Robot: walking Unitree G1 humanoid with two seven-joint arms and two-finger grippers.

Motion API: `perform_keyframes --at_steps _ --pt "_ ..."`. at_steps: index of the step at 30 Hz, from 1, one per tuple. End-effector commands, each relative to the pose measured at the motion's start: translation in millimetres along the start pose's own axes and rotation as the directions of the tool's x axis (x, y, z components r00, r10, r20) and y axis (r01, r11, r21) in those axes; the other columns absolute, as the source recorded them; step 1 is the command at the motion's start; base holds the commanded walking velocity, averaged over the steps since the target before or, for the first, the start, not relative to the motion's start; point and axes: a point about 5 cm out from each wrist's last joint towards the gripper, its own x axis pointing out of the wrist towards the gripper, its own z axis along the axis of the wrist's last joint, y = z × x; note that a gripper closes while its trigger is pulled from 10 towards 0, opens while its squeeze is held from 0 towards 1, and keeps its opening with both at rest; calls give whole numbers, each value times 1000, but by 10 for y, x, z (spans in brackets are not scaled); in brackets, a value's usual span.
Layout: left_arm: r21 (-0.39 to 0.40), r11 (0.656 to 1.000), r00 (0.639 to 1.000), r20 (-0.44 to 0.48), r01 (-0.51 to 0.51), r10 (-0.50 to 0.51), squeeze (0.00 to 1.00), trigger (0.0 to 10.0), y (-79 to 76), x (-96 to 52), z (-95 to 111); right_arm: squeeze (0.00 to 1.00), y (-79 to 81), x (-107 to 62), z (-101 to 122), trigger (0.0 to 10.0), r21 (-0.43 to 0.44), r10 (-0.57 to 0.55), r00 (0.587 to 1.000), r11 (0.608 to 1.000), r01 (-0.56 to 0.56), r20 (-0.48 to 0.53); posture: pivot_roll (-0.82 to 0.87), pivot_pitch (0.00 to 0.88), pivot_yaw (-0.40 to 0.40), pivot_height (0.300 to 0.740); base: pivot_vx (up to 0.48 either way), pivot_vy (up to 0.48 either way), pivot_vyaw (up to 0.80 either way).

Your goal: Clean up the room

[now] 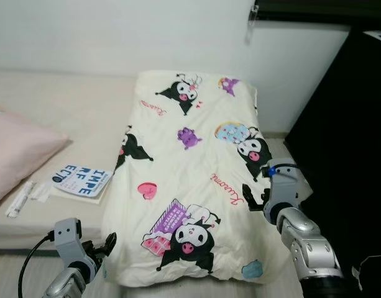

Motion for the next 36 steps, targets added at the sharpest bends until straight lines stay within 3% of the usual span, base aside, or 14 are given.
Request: perform_keyframes --at_steps 1,2,3,5,7,8,11,12,15,18,22,24,30,36 --pt "13 1000 1000 -19 -24 25 0 10000 72 -36 -42 0 -13 -6 -82 10000 4 -9 1000 1000 10 -22 -117 124 -33 740 0 0 0" --pt "5 995 991 -90 -97 97 0 10000 187 -95 -223 0 12 26 -302 10000 -8 -8 996 1000 8 -91 -113 118 -37 740 0 0 0" --pt "5 995 991 -90 -97 97 0 10000 187 -95 -223 0 12 26 -302 10000 -8 -8 996 1000 8 -91 -113 118 -37 740 0 0 0" --pt "-3 967 927 -285 -255 244 0 10000 346 -314 -702 0 156 15 -918 10000 -67 9 960 997 -29 -278 -94 77 -38 740 0 0 0" --pt "-3 967 927 -285 -255 244 0 10000 346 -314 -702 0 156 15 -918 10000 -67 9 960 997 -29 -278 -94 77 -38 740 0 0 0" --pt "34 956 886 -367 -291 283 0 10000 361 -411 -890 0 192 -57 -1215 10000 -121 -8 924 992 -41 -382 -93 72 -36 740 0 0 0" --pt "66 957 866 -411 -282 284 0 10000 322 -448 -994 0 189 -159 -1469 10000 -215 -54 884 975 -54 -463 -97 70 -30 740 0 0 0" --pt "92 964 866 -425 -249 264 0 10000 252 -427 -1030 0 147 -281 -1685 10000 -285 -121 837 958 -43 -534 -90 58 -20 740 0 0 0" --pt "114 973 873 -428 -203 232 0 10000 176 -386 -1035 0 144 -412 -1872 10000 -257 -126 796 966 -39 -592 -72 54 -19 740 0 0 0" --pt "186 978 888 -426 -99 171 0 10000 37 -290 -1002 0 247 -679 -2188 10000 -49 -37 718 999 5 -695 -35 43 -12 740 0 0 0" --pt "212 974 888 -428 -80 167 0 10000 22 -276 -995 0 266 -711 -2224 10000 -96 -62 710 995 -9 -702 -26 42 -10 740 0 0 0" --pt "237 968 891 -419 -78 174 0 10000 42 -267 -970 0 295 -698 -2218 10000 -173 -108 738 985 -12 -666 -40 23 -5 740 0 0 0" --pt "228 967 892 -404 -113 200 0 10000 108 -295 -961 0 324 -643 -2163 10000 -182 -108 782 983 -6 -614 -49 0 -16 740 0 0 0" --pt "212 970 890 -408 -123 202 0 10000 93 -304 -990 0 357 -644 -2177 10000 -23 -24 778 1000 12 -628 -51 0 -24 740 0 0 0"
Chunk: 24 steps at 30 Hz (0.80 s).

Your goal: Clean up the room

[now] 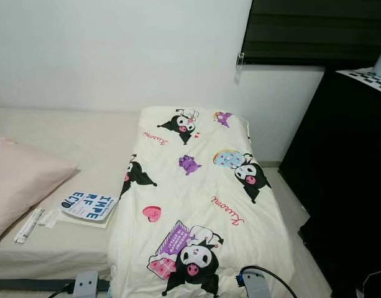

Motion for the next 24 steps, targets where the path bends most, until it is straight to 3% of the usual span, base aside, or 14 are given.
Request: perform_keyframes --at_steps 1,6,8,13,14,16,18,19,22,24 --pt "-4 1000 1000 -9 -6 6 0 10000 24 -8 -24 0 15 -1 -24 10000 48 20 1000 999 -20 -6 -51 0 -24 740 0 0 0" --pt "-3 1000 1000 -16 13 -13 0 10000 -30 0 -40 0 -8 1 -16 10000 41 15 1000 999 -15 -5 -86 0 -26 740 0 0 0" --pt "-39 999 999 -37 6 -7 0 10000 -60 -20 -157 0 -79 -1 -15 10000 14 11 1000 1000 -11 3 5 0 -51 740 0 0 0" --pt "-27 1000 999 -46 8 -10 0 10000 58 -64 -221 0 -41 1 -17 10000 62 2 1000 998 -2 -2 -41 0 -28 740 0 0 0" --pt "0 1000 999 -49 -8 8 0 10000 149 -85 -224 0 20 5 2 10000 76 16 1000 997 -16 2 0 0 -29 740 0 0 0" --pt "0 1000 999 -49 -8 8 0 10000 149 -85 -224 0 20 5 2 10000 76 16 1000 997 -16 2 0 0 -29 740 0 0 0" --pt "28 999 998 -45 -44 45 0 10000 337 -125 -192 0 162 8 35 10000 104 44 999 994 -44 3 -120 0 15 740 0 0 0" --pt "1 998 998 -31 -62 62 0 10000 369 -129 -170 0 167 11 58 10000 74 52 999 996 -53 6 -62 0 -36 740 0 0 0" --pt "-27 997 998 -5 -68 68 0 10000 315 -90 -81 0 128 18 112 10000 65 50 999 997 -51 22 -13 0 -52 740 0 0 0" --pt "-78 995 997 33 -62 64 0 10000 186 -17 93 0 115 21 126 10000 74 48 999 996 -50 23 -37 0 -22 740 0 0 0"
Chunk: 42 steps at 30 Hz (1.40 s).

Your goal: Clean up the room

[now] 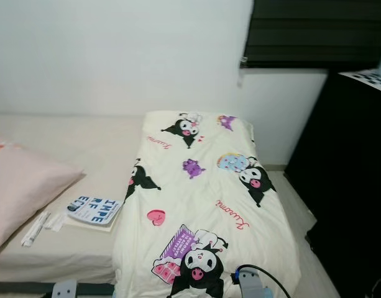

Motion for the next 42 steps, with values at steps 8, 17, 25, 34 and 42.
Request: perform_keyframes --at_steps 8,17,25,34,42 --pt "-2 996 994 55 90 -90 0 10000 -382 97 236 0 -117 -9 0 10000 -11 17 1000 1000 -16 15 -36 0 -9 740 0 0 788" --pt "-49 993 992 76 105 -101 0 10000 -408 102 273 0 -194 -15 19 10000 -3 18 999 1000 -18 30 -45 0 -13 740 0 0 788" --pt "-53 990 991 41 129 -127 0 10000 -447 85 145 0 -165 -10 53 10000 13 33 999 999 -34 43 -52 5 -13 740 0 0 785" --pt "-76 990 993 7 117 -117 0 10000 -314 40 -14 0 -161 -13 38 10000 20 45 998 999 -46 44 -65 21 -22 740 0 0 783" --pt "-73 992 995 -21 100 -101 0 10000 -148 -6 -112 0 -169 -17 22 10000 29 52 998 998 -54 46 -73 26 -16 740 0 0 781"
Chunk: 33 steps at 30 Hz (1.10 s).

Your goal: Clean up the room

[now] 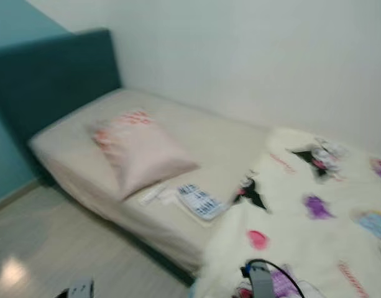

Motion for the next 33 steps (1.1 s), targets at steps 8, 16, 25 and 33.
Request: perform_keyframes --at_steps 8,16,25,33 --pt "25 1000 1000 0 10 -10 0 10000 -141 70 120 0 12 -3 -23 10000 17 6 1000 1000 -6 -3 -75 35 -15 740 0 0 765" --pt "35 999 1000 2 30 -30 0 10000 -202 82 119 0 19 -5 -37 10000 12 9 1000 1000 -9 -6 -68 31 -17 740 0 0 763" --pt "34 998 998 0 58 -58 0 10000 -97 41 86 0 1 -5 -44 10000 15 -21 1000 1000 21 -15 -61 20 -18 740 120 0 424" --pt "10 999 999 30 31 -31 0 10000 -8 27 146 0 11 1 -14 10000 -2 -3 1000 1000 3 -10 -63 21 -15 740 430 0 58"
